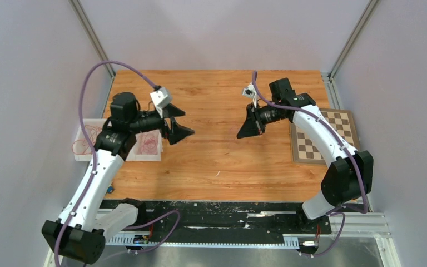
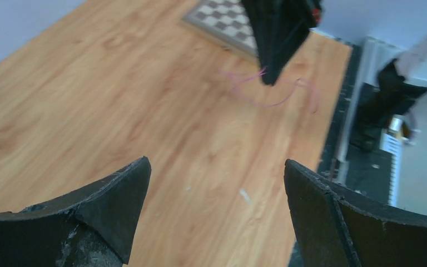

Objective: Untangle the cables

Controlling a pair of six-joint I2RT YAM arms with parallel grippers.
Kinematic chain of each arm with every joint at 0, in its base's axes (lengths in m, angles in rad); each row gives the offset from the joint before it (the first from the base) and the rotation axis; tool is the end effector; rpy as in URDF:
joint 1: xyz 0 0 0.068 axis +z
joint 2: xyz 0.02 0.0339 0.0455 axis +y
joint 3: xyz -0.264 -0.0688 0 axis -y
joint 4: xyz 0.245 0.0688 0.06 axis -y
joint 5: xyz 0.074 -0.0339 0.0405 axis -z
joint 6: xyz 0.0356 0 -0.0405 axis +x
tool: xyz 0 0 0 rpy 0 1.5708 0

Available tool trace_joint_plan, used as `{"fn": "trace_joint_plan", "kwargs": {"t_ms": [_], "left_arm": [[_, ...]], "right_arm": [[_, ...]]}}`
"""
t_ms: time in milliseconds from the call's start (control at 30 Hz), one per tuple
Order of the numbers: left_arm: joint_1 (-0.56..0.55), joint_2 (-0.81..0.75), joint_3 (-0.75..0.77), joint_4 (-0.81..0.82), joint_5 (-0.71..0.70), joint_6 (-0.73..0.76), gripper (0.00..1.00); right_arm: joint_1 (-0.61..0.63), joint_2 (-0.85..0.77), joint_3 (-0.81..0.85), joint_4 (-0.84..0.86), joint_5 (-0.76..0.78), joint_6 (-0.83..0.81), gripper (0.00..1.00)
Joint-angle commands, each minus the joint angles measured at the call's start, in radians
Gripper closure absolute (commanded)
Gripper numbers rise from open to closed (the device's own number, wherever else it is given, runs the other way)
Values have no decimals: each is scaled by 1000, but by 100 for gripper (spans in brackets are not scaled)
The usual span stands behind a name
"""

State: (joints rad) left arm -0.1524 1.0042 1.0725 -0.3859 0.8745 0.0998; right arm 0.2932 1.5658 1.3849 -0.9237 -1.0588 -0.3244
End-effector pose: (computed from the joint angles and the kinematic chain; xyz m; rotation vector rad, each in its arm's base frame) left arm 0.2040 -0.0590 0.3826 0.8112 1.6691 -0.8548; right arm 0.2893 0.1198 0.3108 -1.0203 2.1293 1.3595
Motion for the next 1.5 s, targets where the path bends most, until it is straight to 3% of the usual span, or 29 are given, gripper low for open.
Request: {"fn": "trace_joint_plan", "kwargs": {"t_ms": [0, 167, 367, 467, 533, 567, 600, 633, 700, 733, 1033, 1267, 1300, 1467], "left_arm": [[-219, 20, -38, 123, 48, -152, 3], [-380, 106, -46, 144, 28, -263, 3], [-524, 175, -28, 148, -33, -252, 3], [-561, 210, -12, 133, -114, -240, 10], [-563, 235, 6, 108, -190, -232, 25], [-563, 243, 24, 95, -201, -223, 41], [-562, 245, 45, 67, -210, -201, 50], [-561, 240, 51, 54, -211, -191, 70], [-547, 209, 51, 37, -207, -174, 95], [-538, 180, 40, 43, -194, -178, 98], [-273, 16, 4, 153, -66, -262, 100], [-125, -21, 111, 185, -33, -298, 100], [-119, -21, 118, 178, -35, -297, 100], [-95, -7, 171, 80, -103, -261, 100]], "right_arm": [[77, -52, 44, 2, -44, -39, 100], [134, -40, 51, 13, 16, -30, 100], [148, -10, 62, 32, 54, 0, 100], [152, -6, 71, 33, 45, 6, 100], [152, -6, 63, 33, 47, 7, 99], [152, -8, 57, 33, 49, 9, 97], [146, -8, 48, 31, 47, 11, 95], [137, -9, 39, 31, 45, 13, 94], [104, -3, 16, 31, 37, 11, 94], [81, 5, 5, 32, 35, 10, 94], [-40, 45, -55, 30, 93, -17, 95], [-95, 93, -80, 31, 144, -32, 99], [-96, 93, -78, 29, 139, -28, 96], [-96, 80, -63, 29, 106, -3, 58]]}}
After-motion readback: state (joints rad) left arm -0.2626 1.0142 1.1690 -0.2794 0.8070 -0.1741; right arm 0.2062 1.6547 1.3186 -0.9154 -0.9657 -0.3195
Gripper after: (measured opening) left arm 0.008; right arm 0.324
